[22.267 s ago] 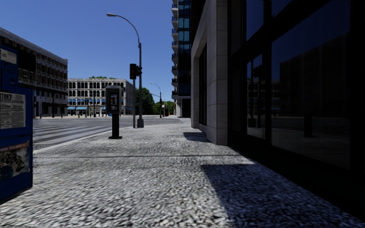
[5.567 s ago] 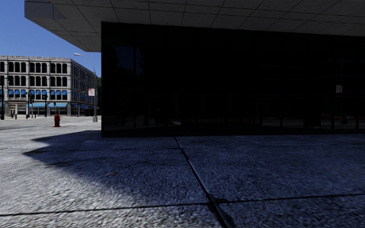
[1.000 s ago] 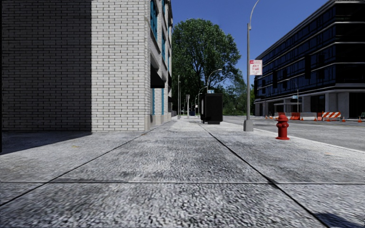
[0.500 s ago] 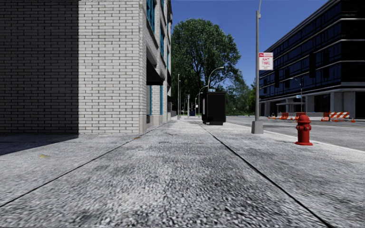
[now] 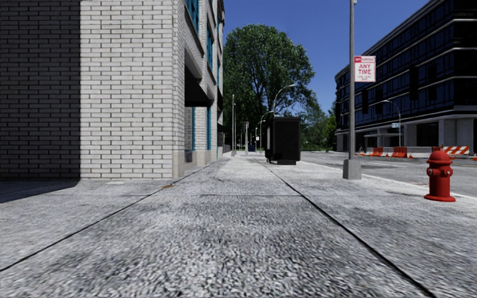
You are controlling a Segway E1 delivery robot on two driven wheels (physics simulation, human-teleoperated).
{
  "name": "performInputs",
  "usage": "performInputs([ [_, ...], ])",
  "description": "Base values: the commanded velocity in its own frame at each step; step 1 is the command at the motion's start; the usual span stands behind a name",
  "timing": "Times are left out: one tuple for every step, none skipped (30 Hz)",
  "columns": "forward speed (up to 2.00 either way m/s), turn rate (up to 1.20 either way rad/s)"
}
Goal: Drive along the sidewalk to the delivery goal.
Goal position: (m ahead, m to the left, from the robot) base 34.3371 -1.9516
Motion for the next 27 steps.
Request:
performInputs([
  [2.0,0.0],
  [2.0,0.0],
  [2.0,0.0],
  [2.0,0.0],
  [2.0,0.0],
  [2.0,0.0],
  [2.0,0.0],
  [2.0,0.0],
  [2.0,0.0],
  [2.0,0.0],
  [2.0,0.0],
  [2.0,0.0],
  [2.0,0.0],
  [2.0,0.0],
  [2.0,0.0],
  [2.0,0.0],
  [2.0,0.0],
  [2.0,0.0],
  [2.0,0.0],
  [2.0,0.0],
  [2.0,0.0],
  [2.0,0.0],
  [2.0,0.0],
  [2.0,0.0],
  [2.0,0.0],
  [2.0,0.0],
  [2.0,0.0],
])
